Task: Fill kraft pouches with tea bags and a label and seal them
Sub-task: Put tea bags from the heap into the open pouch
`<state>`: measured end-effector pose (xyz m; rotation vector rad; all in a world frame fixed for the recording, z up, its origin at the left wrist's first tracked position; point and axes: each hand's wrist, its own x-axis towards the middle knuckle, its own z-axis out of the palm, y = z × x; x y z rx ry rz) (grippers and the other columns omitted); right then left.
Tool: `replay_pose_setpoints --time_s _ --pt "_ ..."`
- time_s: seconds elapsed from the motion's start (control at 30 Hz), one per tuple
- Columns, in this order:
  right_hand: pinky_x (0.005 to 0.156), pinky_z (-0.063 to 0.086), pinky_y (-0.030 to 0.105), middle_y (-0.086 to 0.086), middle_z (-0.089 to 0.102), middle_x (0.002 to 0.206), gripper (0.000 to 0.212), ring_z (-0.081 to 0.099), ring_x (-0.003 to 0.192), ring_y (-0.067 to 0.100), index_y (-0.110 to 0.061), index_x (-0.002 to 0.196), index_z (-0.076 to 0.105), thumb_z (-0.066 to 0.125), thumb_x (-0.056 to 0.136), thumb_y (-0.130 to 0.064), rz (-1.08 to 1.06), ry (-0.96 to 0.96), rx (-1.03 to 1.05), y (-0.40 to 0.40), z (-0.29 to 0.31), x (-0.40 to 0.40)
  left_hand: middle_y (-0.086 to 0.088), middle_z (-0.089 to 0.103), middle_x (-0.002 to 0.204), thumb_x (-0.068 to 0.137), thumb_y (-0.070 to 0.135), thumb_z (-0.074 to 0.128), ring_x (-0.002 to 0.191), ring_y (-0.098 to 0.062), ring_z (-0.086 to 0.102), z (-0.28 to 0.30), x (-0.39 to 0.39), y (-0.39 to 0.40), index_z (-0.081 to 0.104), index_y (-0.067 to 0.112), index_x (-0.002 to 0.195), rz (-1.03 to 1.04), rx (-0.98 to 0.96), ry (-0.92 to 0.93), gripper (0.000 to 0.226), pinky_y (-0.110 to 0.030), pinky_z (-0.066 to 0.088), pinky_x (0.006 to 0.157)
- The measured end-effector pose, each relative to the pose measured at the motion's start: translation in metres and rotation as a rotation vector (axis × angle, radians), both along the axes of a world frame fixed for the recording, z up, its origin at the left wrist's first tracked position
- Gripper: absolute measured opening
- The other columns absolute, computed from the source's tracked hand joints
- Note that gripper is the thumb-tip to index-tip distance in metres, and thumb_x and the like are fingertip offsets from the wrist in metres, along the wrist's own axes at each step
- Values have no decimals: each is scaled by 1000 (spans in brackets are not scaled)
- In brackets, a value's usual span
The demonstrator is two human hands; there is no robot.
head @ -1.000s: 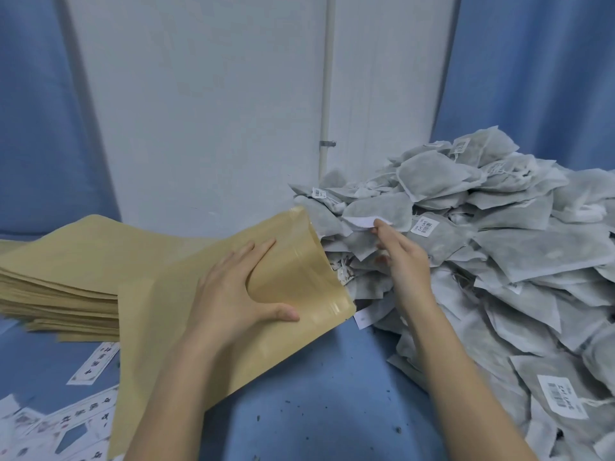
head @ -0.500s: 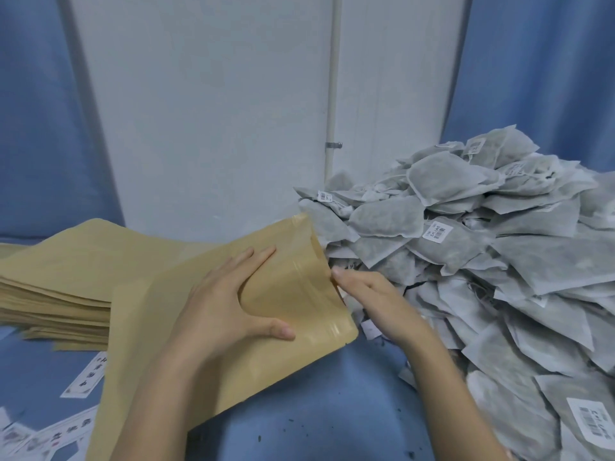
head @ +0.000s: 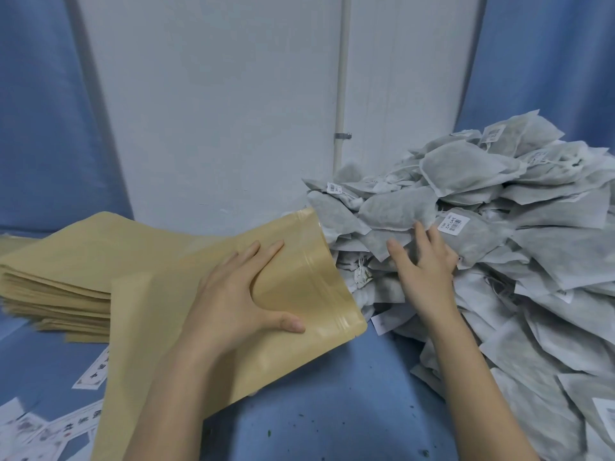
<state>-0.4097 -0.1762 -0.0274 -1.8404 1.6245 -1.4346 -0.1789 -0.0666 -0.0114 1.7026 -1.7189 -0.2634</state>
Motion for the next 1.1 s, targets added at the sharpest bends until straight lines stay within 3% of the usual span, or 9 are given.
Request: replay_pose_setpoints --time_s 0.1,0.2,0.37,0.5,0.63,0.8,0.93,1.03,1.1 --pt "108 28 23 -3 42 142 44 32 131 7 -19 128 55 59 88 -38 -28 -295 -160 5 3 2 18 18 155 27 74 68 145 -8 12 -1 1 0 16 69 124 7 0 -11 110 -38 14 117" --pt "85 47 13 3 68 109 20 62 94 5 -16 99 70 72 80 -23 -109 -650 -282 11 7 5 18 18 155 28 73 68 145 -8 11 -2 0 -1 17 68 125 6 -6 -9 110 -38 14 117" --pt "68 54 21 4 65 78 8 65 67 11 -8 84 61 64 84 0 94 -1302 -215 14 18 -3 17 16 156 36 67 79 145 -11 10 -3 -1 -4 18 63 134 14 9 -54 115 -37 13 117" --pt "70 56 28 6 62 81 19 65 70 15 -7 101 54 52 88 6 381 -1538 -132 13 23 -11 18 16 156 36 66 79 145 -10 10 -2 -3 -4 21 60 136 18 4 -39 117 -38 13 117" --pt "73 55 24 7 69 96 29 66 89 17 -4 112 60 44 90 6 522 -1334 -84 12 20 -9 20 19 154 27 71 72 144 -4 13 1 -7 -2 23 64 133 -14 -20 37 117 -38 16 118" --pt "69 55 20 0 70 84 34 66 76 12 -16 110 65 54 84 4 619 -1046 -54 15 17 -4 25 26 151 25 68 76 140 2 19 5 -8 2 31 65 131 -33 -58 114 115 -36 20 117" --pt "68 53 20 3 65 83 33 61 72 16 -25 101 71 68 74 -7 839 -538 133 25 14 6 29 28 149 25 68 77 139 4 21 7 -10 3 33 68 128 -45 -76 127 112 -35 23 116" --pt "75 51 19 5 66 91 27 62 80 14 -24 100 71 65 82 -4 794 -223 118 30 14 16 26 26 150 25 68 76 140 1 20 8 -10 3 31 68 126 -35 -66 79 110 -37 20 117" --pt "77 51 22 -2 70 95 16 64 86 12 -21 95 72 59 88 -16 763 -46 148 34 18 17 25 29 149 24 68 75 140 1 21 7 -9 3 34 67 127 -25 -67 102 111 -36 21 117"
